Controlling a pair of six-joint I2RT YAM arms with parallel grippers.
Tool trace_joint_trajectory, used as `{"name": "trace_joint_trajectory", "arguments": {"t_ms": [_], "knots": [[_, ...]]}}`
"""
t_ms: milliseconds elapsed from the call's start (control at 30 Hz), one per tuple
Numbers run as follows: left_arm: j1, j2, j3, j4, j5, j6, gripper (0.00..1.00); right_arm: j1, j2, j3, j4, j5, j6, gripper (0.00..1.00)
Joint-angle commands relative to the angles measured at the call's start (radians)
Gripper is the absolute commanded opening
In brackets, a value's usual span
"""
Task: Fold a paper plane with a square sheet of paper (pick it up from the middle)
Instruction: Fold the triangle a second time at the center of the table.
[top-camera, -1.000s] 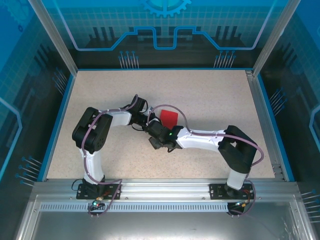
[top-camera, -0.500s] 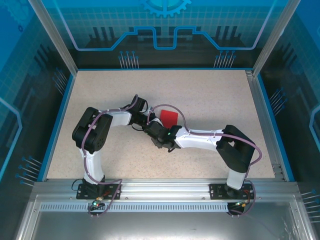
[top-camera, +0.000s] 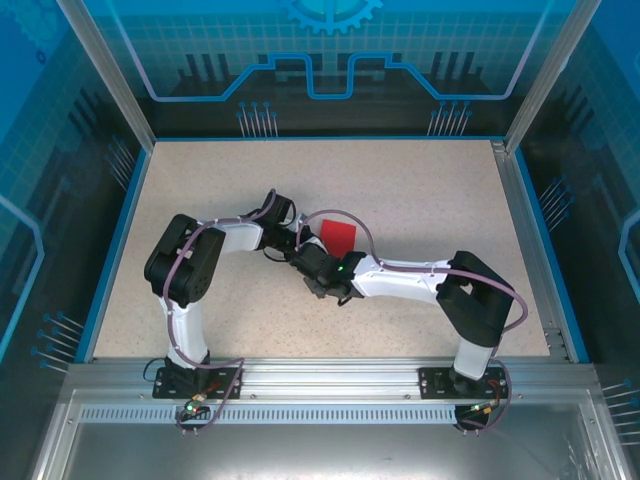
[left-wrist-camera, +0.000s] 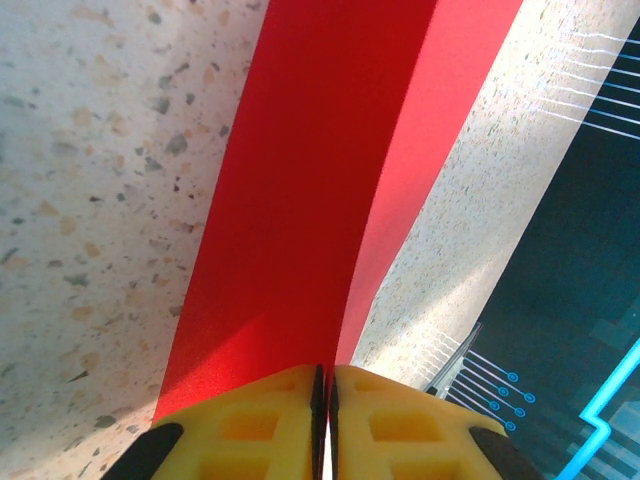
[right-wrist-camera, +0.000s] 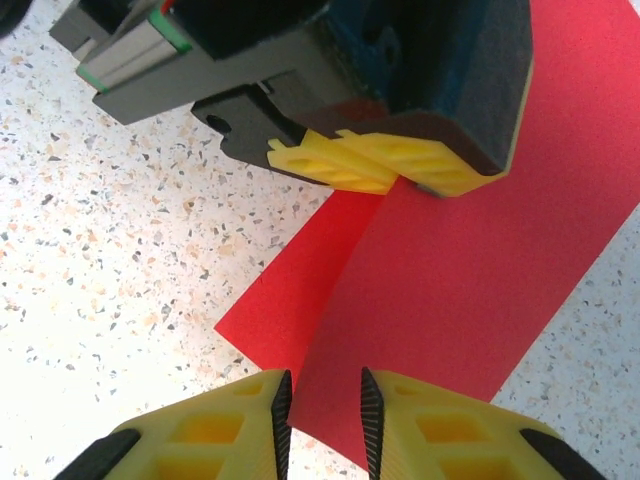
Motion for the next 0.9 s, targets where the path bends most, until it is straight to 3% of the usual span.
{"name": "trace_joint_trajectory", "arguments": {"t_ms": [0,167,467,633,867], "knots": [[0.004,-0.023,0.017,-0.025,0.026,0.023,0.14,-0.009,-0.042,-0.015,0.013,-0.027,0.012,0.27],[0.004,-0.023,0.017,-0.025,0.027,0.023,0.14,-0.012,-0.039,-0.010,0.001,-0.025,0.012,0.25],[0.004,-0.030,0.018,-0.025,0.025,0.021,0.16,-0.033,-0.047,-0.014,0.014,-0.056,0.007,0.11],[0.004,-0.055,0.014,-0.037,-0.005,0.031,0.26,-0.070,-0.078,-0.041,0.036,-0.101,-0.001,0.07],[0.005,-0.124,0.004,-0.088,-0.089,0.053,0.46,-0.171,-0.154,-0.135,0.130,-0.292,0.000,0.07]]}}
